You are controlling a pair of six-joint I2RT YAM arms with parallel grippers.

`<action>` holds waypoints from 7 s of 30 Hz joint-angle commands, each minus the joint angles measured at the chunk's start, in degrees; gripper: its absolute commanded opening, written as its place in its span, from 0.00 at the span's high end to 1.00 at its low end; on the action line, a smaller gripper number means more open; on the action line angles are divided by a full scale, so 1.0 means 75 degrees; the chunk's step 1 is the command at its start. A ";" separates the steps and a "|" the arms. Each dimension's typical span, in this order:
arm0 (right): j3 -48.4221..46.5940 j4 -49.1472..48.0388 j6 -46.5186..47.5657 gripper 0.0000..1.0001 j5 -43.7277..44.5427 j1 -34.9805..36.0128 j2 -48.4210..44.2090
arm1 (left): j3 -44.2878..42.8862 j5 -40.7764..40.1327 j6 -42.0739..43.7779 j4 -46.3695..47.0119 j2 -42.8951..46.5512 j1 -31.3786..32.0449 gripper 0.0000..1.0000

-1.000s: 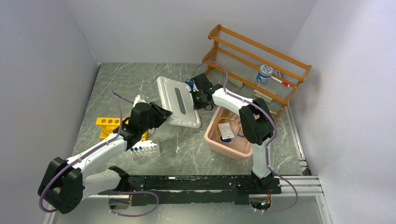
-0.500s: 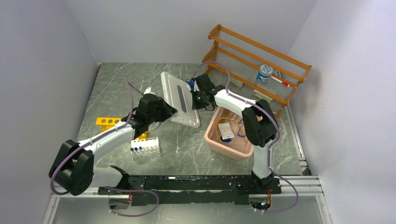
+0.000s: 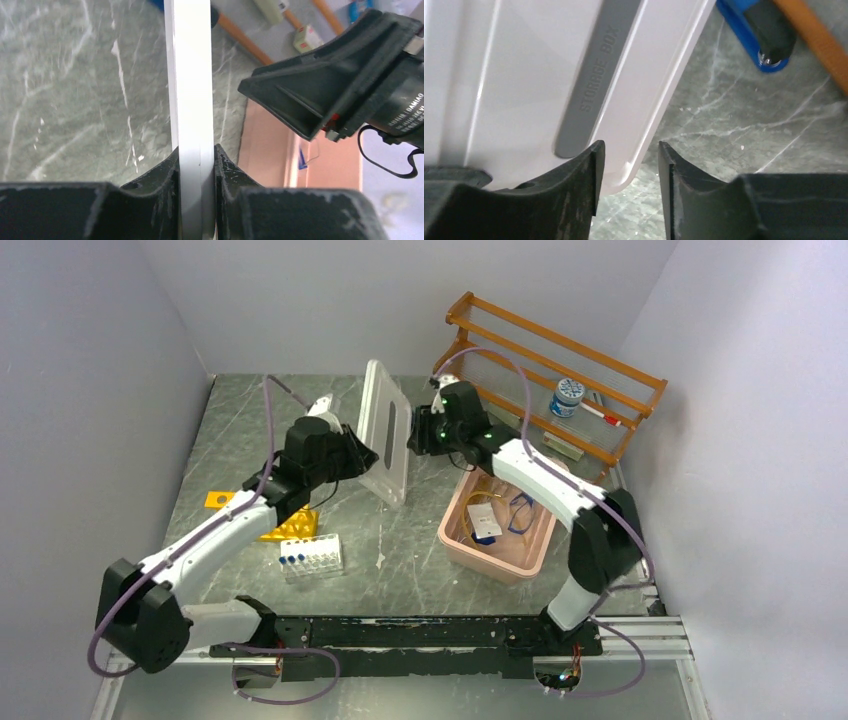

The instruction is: Organize the chemistry lab equipment

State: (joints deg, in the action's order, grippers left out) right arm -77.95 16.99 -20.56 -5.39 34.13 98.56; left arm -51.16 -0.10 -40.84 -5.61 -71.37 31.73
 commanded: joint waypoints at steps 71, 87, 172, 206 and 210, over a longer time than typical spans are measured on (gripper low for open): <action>0.3131 0.2307 -0.0874 0.33 0.4523 -0.2096 -0.4696 | -0.0889 0.2404 -0.0970 0.0463 -0.1512 0.2719 0.23; 0.3647 0.2581 -0.1107 0.37 0.4659 -0.2790 -0.5129 | -0.1423 0.1482 0.0412 -0.1123 -0.2145 0.2801 0.23; 0.3322 0.3623 -0.1667 0.81 0.7582 -0.2796 -0.4077 | -0.2664 0.2480 0.1461 -0.1498 -0.3371 0.2798 0.48; 0.3268 0.1746 -0.0939 0.67 0.3115 -0.3196 -0.4364 | -0.2821 0.0119 0.1754 -0.2186 -0.2589 0.2356 0.35; 0.2440 0.2365 -0.0961 0.45 0.3488 -0.3198 -0.4899 | -0.3590 -0.0429 0.1976 -0.2641 -0.2311 0.2324 0.21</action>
State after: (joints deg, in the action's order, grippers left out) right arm -53.56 27.00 -27.88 19.90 9.91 65.89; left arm -71.37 2.66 -29.02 -21.43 -91.33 49.78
